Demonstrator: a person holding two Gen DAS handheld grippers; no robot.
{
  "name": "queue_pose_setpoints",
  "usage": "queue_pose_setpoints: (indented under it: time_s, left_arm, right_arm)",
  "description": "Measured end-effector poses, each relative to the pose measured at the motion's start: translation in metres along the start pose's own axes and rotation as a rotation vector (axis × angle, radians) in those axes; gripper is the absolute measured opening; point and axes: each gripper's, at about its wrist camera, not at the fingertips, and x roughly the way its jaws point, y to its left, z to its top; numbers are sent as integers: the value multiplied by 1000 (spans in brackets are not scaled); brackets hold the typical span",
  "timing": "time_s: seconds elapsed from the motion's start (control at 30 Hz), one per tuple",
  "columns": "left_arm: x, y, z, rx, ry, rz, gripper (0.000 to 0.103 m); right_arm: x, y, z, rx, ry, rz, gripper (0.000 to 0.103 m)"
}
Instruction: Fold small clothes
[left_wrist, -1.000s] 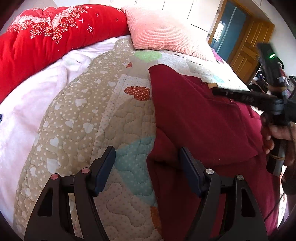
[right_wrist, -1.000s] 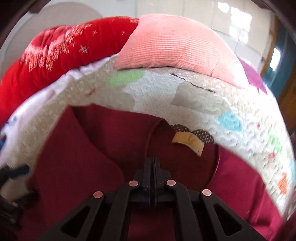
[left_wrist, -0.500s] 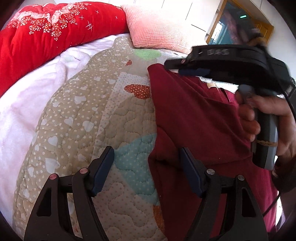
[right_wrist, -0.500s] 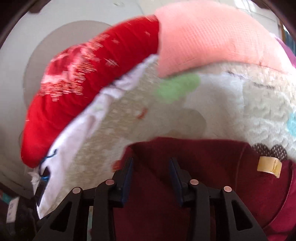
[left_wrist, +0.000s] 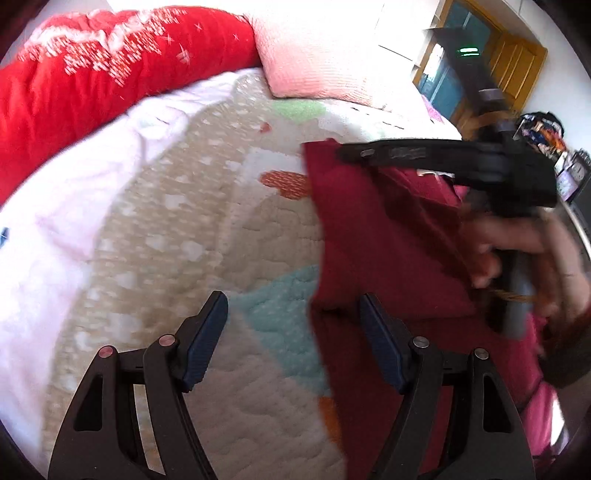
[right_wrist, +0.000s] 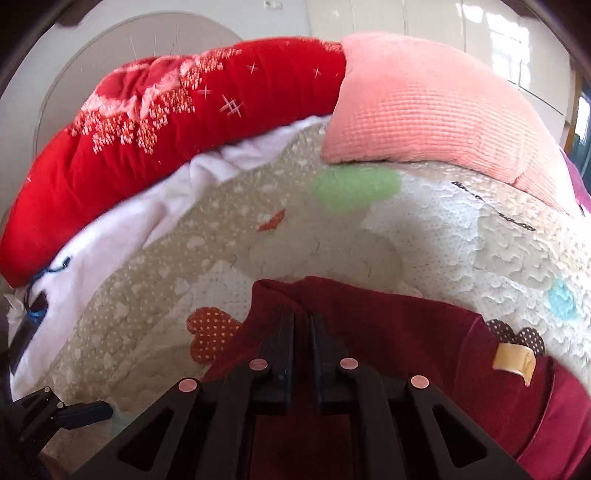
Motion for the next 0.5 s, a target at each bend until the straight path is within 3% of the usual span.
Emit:
queue_pose_setpoints:
  time_s: [0.07,0.13,0.17,0.33,0.43,0.5]
  left_arm:
    - [-5,7,1,-14,-27,40,74]
    - [-10,13,1,-53,-45,45,74]
    - [-12,14,1,-70,-53,23,74]
    - [-24,-5,0,-64,-125,-54,74]
    - [-21,-28,1,-5,-121,-93,74]
    - [-17,-42,3,42,-114,-87,74]
  right_arm:
    - [-25,-3,-2,26,-39,13,15]
    - [-59,-7,-12,50,-90,24,39]
    - [-75,-10,-21,56,-109,34,42]
    - [-122,-52,-96,132,-100,-110,49]
    - [-103,-84,-132,233,70,-130,51]
    - [-125,-92,-140,246,-9,-102,51]
